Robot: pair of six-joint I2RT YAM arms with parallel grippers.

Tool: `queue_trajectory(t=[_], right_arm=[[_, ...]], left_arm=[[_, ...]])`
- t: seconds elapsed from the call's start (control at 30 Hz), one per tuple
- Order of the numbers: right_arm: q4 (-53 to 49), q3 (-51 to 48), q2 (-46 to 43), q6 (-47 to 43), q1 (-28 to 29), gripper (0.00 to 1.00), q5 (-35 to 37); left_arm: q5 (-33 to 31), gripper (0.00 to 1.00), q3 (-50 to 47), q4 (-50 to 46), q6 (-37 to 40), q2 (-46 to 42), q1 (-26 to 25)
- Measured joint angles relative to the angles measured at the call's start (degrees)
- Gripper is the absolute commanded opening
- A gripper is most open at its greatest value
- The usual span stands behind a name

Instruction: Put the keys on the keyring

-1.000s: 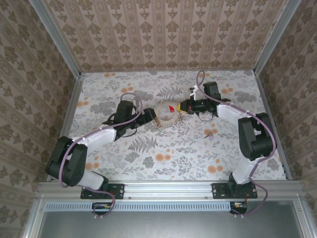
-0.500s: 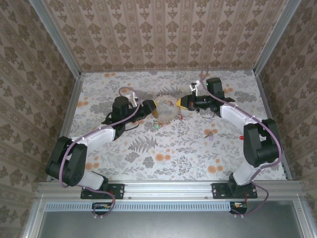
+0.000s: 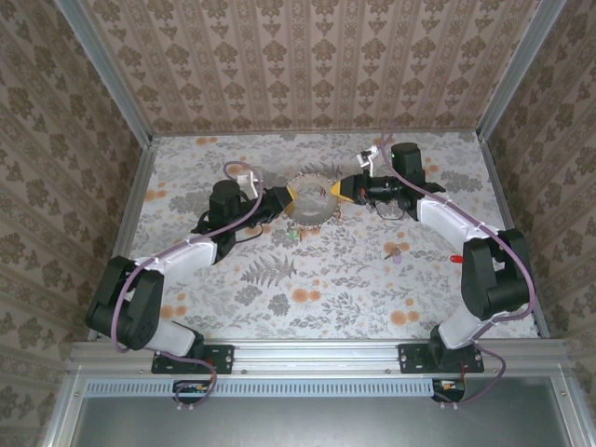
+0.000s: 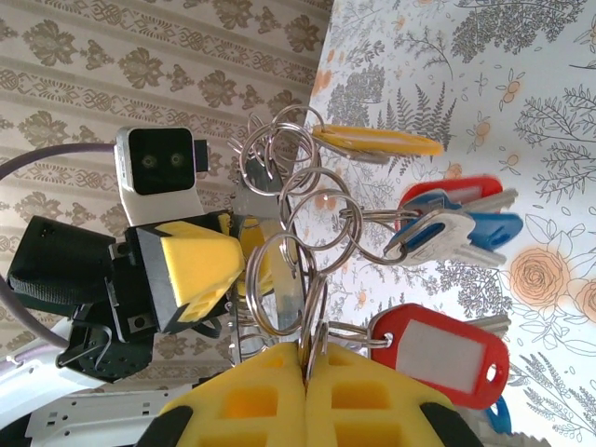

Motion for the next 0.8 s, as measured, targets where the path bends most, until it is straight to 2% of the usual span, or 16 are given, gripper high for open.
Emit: queue_trajectory(t=[0.13, 0.17, 0.23, 0.3, 0.33, 0.5, 0.57, 0.63, 0.7, 0.8], right_arm=[[-0.2, 0.0, -0.6, 0.6, -0.2, 0.09, 0.0], [-0.2, 0.0, -1.2, 0.6, -0.2, 0.15, -0.1], [-1.0, 0.0, -2.8, 0.3, -0.2, 0.19, 0.4], [-2.9, 0.0, -5.0, -1.1, -0.2, 0.32, 1.9], [-4.2, 0.1, -6.3, -2.1, -0.2, 0.34, 2.8], [-12.1, 0.1, -16.1, -9.6, -0.8, 0.46, 12.2], [-13.6, -0.3, -21.1, -12.3, -1.2, 0.57, 17.3], [-12.9, -2.5, -26.8, -14.8, -1.4, 0.6, 22.9], [-10.5, -6.7, -32.4, -16.3, -1.4, 0.67, 27.4], [-5.9, -14.1, -39.0, -19.0, -1.4, 0.67, 31.8]], left_arm=[[0.8, 0.0, 0.1, 1.0, -0.6, -1.4, 0.0], [1.0, 0.0, 0.1, 0.8, -0.6, -1.9, 0.0], [1.3, 0.0, 0.3, 0.5, -0.6, -3.0, 0.0], [1.8, 0.0, 1.3, -0.9, 0.1, -4.3, -0.1], [2.0, 0.0, 2.0, -2.0, 0.8, -5.0, -0.1], [4.4, 0.0, 7.5, -12.9, 7.8, -9.0, 0.1], [5.7, 0.0, 10.4, -18.0, 11.7, -10.5, 0.2], [7.8, 0.0, 13.8, -23.0, 15.8, -11.5, 0.5], [9.6, 0.0, 17.6, -28.1, 20.0, -11.8, 0.7], [11.8, 0.0, 22.6, -35.3, 26.3, -11.8, 0.8]])
